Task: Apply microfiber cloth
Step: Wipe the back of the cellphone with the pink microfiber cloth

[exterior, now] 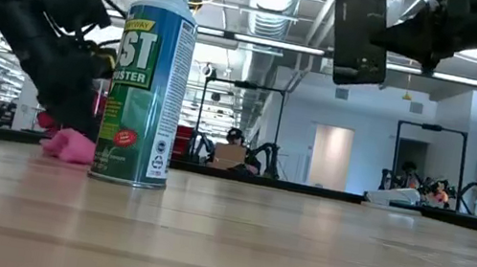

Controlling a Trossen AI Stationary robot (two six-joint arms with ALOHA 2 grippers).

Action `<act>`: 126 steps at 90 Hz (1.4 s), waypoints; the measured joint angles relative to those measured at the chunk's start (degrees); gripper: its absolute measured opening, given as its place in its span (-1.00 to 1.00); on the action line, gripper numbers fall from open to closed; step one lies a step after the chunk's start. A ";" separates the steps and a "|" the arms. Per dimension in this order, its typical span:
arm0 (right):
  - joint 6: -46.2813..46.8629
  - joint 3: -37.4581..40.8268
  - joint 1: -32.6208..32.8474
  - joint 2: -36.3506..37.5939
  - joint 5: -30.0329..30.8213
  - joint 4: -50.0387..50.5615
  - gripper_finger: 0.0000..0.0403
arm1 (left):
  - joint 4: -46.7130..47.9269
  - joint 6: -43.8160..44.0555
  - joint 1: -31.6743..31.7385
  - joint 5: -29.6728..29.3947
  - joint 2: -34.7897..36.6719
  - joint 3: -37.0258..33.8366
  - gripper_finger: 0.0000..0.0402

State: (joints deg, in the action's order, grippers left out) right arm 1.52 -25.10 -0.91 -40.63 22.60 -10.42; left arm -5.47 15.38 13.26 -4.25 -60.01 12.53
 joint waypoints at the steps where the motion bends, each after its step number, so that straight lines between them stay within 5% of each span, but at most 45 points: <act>1: 0.00 0.00 0.00 0.13 0.04 0.04 -0.92 | -0.61 -0.71 0.00 0.01 0.00 -0.10 -0.99; 24: -0.02 0.00 0.02 2.43 1.82 2.70 -0.92 | -14.97 -15.16 0.00 1.51 0.27 -1.33 -0.91; 47: -0.93 0.00 0.02 5.10 3.02 2.91 -0.92 | -18.33 -15.79 -0.04 7.02 7.82 0.45 -0.92; 71: -1.14 0.00 0.02 5.45 3.04 3.18 -0.92 | -3.24 -12.54 -0.02 5.43 14.84 3.20 -0.79; 104: -1.57 0.00 0.02 5.45 3.04 3.13 -0.92 | 1.00 -8.24 -0.02 5.84 15.06 3.69 -0.19; 126: -2.23 0.02 0.00 6.33 4.48 5.76 -0.92 | 17.48 -11.64 -0.38 5.86 19.21 12.22 -0.22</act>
State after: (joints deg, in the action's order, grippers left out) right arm -0.71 -25.08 -0.90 -34.30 27.08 -4.66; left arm 12.00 3.74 12.87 1.61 -40.79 24.75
